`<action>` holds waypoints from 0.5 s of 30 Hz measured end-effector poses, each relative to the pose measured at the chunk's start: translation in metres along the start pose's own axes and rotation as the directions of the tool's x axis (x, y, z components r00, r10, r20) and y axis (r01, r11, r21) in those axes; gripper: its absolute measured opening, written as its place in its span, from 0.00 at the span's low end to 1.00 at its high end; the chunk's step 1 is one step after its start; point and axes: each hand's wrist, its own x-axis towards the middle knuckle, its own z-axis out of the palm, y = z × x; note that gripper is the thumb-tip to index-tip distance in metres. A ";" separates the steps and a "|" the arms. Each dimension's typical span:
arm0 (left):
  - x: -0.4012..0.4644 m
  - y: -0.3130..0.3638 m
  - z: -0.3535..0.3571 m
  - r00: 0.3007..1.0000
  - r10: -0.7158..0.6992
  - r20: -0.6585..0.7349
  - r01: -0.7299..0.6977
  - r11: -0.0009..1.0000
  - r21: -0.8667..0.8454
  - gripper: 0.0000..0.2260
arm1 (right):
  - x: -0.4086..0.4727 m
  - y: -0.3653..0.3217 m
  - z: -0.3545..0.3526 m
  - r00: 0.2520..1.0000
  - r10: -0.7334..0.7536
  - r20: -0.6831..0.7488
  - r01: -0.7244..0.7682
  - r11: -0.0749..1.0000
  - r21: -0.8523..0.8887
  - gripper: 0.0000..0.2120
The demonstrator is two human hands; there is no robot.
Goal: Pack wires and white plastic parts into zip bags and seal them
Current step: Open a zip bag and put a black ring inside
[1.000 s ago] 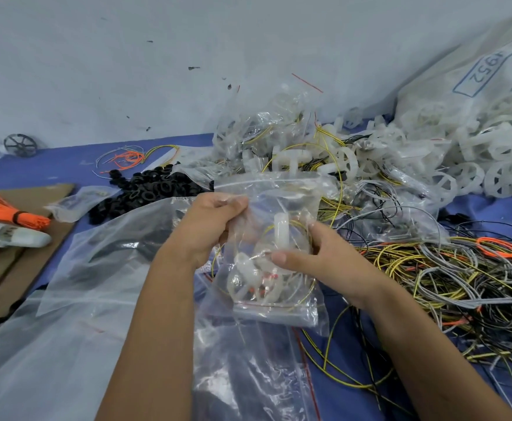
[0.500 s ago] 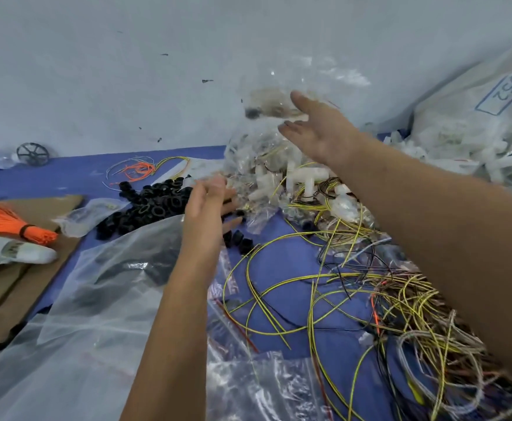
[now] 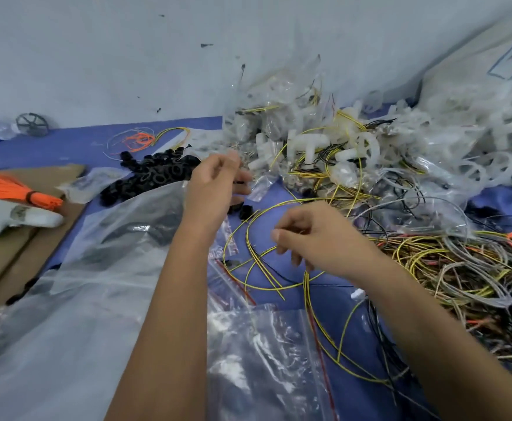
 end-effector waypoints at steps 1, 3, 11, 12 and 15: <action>-0.001 0.001 0.001 1.000 0.008 -0.006 -0.008 1.000 0.012 0.11 | -0.008 0.001 0.009 0.999 -0.035 0.001 0.034 0.988 -0.153 0.10; -0.002 0.004 0.003 0.999 0.029 -0.033 -0.028 1.000 0.014 0.11 | -0.020 -0.005 0.031 0.997 -0.080 0.006 0.078 0.944 -0.319 0.12; -0.010 0.014 -0.008 0.991 0.075 -0.108 -0.075 0.997 -0.002 0.13 | -0.040 -0.040 0.052 0.935 0.066 0.348 0.176 0.767 -0.617 0.31; -0.010 0.015 -0.011 0.991 0.071 -0.112 -0.071 0.997 0.002 0.13 | -0.042 -0.040 0.046 0.921 0.100 0.376 0.183 0.740 -0.647 0.31; -0.012 0.020 -0.021 0.997 0.036 -0.068 -0.035 0.999 0.007 0.13 | -0.043 -0.034 0.034 0.888 0.124 0.444 0.217 0.736 -0.641 0.20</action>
